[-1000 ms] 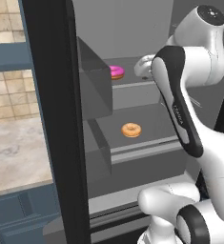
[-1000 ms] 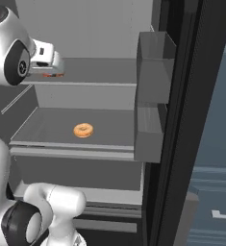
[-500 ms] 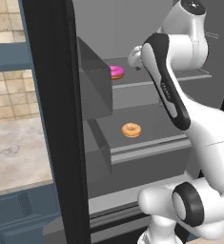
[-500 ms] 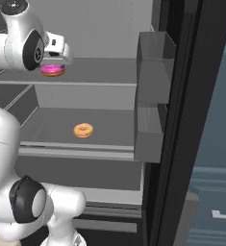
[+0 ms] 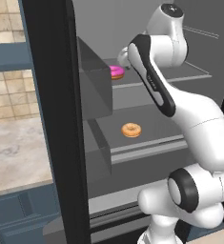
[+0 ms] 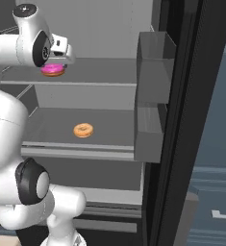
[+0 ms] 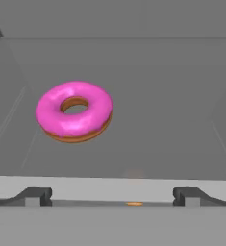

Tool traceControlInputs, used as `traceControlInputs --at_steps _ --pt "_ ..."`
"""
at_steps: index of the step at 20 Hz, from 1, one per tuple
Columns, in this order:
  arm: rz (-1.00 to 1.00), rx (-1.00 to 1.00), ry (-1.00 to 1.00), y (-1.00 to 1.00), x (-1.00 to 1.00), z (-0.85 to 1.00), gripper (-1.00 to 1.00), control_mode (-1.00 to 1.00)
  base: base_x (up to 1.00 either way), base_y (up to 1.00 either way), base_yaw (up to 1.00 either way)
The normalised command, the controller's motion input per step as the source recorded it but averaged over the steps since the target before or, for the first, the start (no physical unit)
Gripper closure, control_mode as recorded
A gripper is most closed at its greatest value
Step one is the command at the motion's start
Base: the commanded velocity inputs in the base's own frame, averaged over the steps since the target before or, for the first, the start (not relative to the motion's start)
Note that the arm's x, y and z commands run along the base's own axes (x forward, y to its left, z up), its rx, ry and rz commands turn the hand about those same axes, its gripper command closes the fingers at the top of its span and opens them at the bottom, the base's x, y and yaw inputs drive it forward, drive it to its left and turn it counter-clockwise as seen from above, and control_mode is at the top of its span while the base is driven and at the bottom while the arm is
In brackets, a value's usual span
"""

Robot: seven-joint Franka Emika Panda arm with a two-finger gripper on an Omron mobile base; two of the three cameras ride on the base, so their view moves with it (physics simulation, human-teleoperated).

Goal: Take the donuts from the fridge and place them on the empty tray on the dining counter.

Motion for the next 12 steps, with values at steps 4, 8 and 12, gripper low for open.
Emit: traceControlInputs --at_steps 4,8,12 --pt "0.0 0.0 0.0 0.08 0.21 -0.21 -1.0 -1.0 0.0 0.0 0.0" --pt "0.0 0.0 0.0 0.01 0.23 -0.18 -1.0 -1.0 0.0 0.0 0.0" --pt "0.0 0.0 0.0 0.06 0.3 -0.09 -1.0 -1.0 0.0 0.0 0.0"
